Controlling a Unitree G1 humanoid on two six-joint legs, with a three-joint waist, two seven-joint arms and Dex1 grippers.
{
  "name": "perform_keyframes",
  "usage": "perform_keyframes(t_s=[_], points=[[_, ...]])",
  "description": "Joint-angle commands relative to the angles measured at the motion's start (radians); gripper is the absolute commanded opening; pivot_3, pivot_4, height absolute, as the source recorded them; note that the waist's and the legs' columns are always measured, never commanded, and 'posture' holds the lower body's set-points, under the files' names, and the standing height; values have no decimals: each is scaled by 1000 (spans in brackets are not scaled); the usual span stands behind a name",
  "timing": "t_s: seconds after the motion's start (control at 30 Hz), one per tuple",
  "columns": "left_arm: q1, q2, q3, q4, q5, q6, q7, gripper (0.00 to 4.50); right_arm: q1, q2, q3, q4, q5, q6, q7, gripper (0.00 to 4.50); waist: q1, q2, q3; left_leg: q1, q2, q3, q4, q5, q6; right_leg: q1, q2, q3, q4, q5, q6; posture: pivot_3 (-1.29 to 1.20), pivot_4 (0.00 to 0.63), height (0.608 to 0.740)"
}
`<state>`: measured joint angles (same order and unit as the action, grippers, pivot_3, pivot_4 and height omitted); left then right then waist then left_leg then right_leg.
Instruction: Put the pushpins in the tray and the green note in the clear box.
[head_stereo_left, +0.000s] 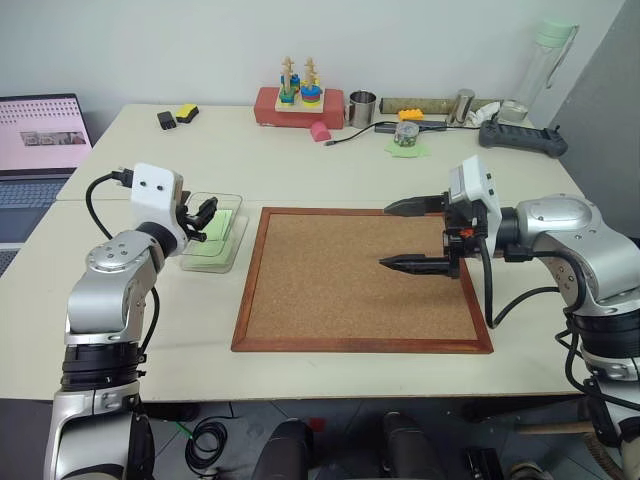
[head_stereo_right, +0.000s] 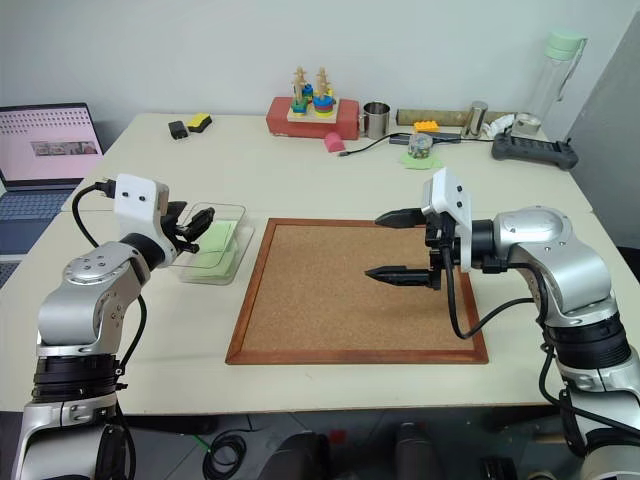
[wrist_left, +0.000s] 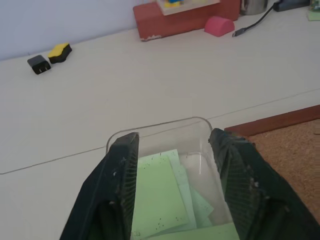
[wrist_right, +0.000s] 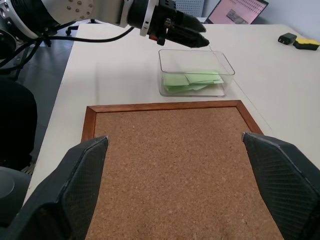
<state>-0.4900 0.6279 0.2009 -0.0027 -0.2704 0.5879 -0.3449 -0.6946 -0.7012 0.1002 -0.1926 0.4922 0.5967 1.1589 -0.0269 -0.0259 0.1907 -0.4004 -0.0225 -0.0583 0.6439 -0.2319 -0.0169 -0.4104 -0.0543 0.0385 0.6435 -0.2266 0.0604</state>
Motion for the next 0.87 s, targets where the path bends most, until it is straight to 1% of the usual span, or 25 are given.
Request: perform_keyframes(t_s=[0.03, 0.07, 0.1, 0.17, 0.23, 0.27, 0.37, 0.43, 0.5, 0.6, 0.73, 0.87], points=[[18, 68, 47, -128, -25, 40, -53, 3203, -3, -18, -23, -13, -3, -14, -2, 4500, -1, 0, 0, 0, 0, 0, 0, 0, 0, 0, 0, 0, 0, 0, 0, 0, 150, 740], [35, 91, 59, -154, -39, 57, -80, 3385, 2, -24, -28, -7, -9, -19, -5, 4500, -2, 0, 0, 0, 0, 0, 0, 0, 0, 0, 0, 0, 0, 0, 0, 0, 150, 740], [46, 106, 67, -171, -49, 69, -98, 3385, 5, -28, -31, -3, -12, -22, -7, 4500, -3, 0, 0, 0, 0, 0, 0, 0, 0, 0, 0, 0, 0, 0, 0, 0, 150, 740], [143, 202, 88, -227, -45, 66, -190, 3385, 45, -60, -50, 10, -43, -48, -20, 4500, -6, 0, 0, 0, 0, 0, -1, 0, 0, -1, 0, 1, 0, 0, 0, 0, 150, 740], [295, 297, 136, -298, -26, 14, -296, 3385, 100, -105, -81, 22, -67, -72, -27, 4500, -8, 0, 0, 0, 1, 1, -2, -1, -1, -2, 0, 1, 0, 0, -1, 0, 150, 740], [355, 326, 164, -321, -32, 2, -337, 3385, 121, -125, -93, 27, -75, -82, -27, 4500, -7, 0, 0, 0, 1, 2, -2, -1, -1, -2, 0, 2, 0, -1, -1, 0, 150, 740], [553, 377, 304, -348, -58, -38, -484, 3385, 193, -209, -145, 70, -106, -124, -12, 4500, -3, 0, 1, 0, 1, 4, -3, -1, -1, -4, -1, 2, 0, -3, -4, 0, 150, 740], [666, 389, 406, -341, -61, -52, -566, 3385, 240, -272, -192, 122, -123, -158, 3, 4500, 0, 0, 1, 0, 2, 4, -3, -1, -1, -4, -1, 1, 0, -4, -7, 0, 150, 740], [730, 390, 481, -323, -69, -61, -616, 3385, 270, -317, -232, 168, -125, -176, 18, 4500, 2, 0, 1, 0, 2, 6, -3, -1, -1, -4, -1, 1, 0, -7, -10, 0, 150, 740], [785, 381, 559, -294, -78, -81, -673, 3385, 297, -377, -287, 248, -122, -199, 53, 4500, 2, 0, 1, 1, 3, 8, -1, -1, -1, -3, -1, 0, 1, -9, -6, 0, 150, 740], [810, 376, 603, -289, -101, -83, -725, 3385, 315, -431, -324, 318, -124, -230, 94, 4500, 0, 0, 1, 1, 3, 9, -1, -1, -1, -2, -1, 1, 0, -9, -7, 0, 150, 740], [807, 379, 615, -275, -107, -88, -745, 3385, 309, -446, -326, 348, -125, -245, 110, 4500, -2, 0, 1, 1, 4, 9, -2, -1, -1, -2, -1, 1, 0, -9, -7, 0, 150, 740]])
